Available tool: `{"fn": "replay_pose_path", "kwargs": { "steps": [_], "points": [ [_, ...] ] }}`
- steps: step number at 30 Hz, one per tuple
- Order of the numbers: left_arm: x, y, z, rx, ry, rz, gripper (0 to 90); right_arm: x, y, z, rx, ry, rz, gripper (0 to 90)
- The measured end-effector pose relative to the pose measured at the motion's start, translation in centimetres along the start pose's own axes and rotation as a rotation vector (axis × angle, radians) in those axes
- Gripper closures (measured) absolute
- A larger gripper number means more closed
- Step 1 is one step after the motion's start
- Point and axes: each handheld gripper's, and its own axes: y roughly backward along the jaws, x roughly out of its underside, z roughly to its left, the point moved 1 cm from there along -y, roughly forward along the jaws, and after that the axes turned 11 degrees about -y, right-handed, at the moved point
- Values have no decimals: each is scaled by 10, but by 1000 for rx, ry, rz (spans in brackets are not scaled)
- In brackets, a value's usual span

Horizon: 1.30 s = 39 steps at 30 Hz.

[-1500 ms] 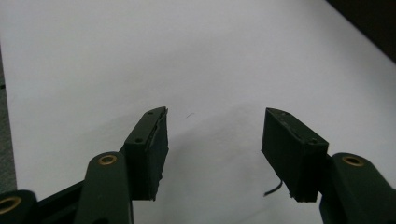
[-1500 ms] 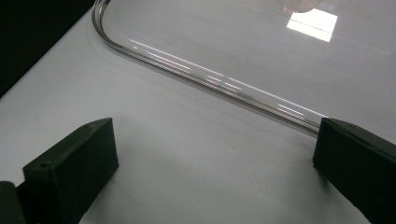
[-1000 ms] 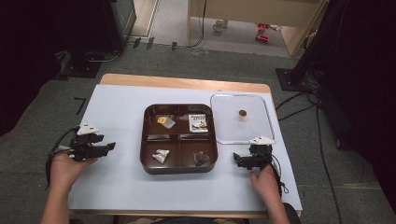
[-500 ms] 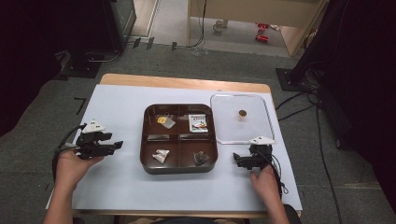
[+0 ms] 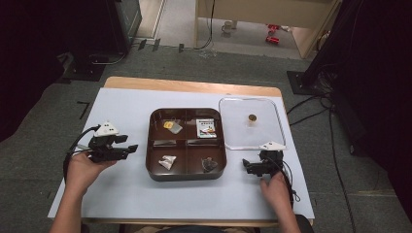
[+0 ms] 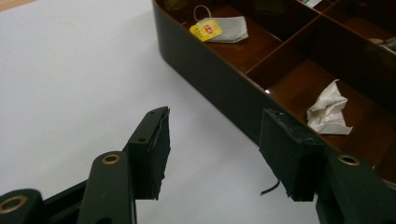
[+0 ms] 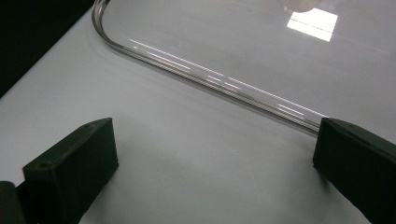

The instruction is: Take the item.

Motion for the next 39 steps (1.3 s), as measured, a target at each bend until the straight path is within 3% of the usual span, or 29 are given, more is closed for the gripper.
{"fn": "replay_pose_path", "kwargs": {
  "steps": [18,30,39],
  "points": [
    [-25,-12,-20,71,-70,-36,448,0,0,0,1,1,-1,0],
    [-33,-23,-31,112,-111,-33,453,0,0,0,0,-1,-1,0],
    [-37,-35,-41,148,-145,-4,460,0,0,0,1,0,-1,0]
  ]
}}
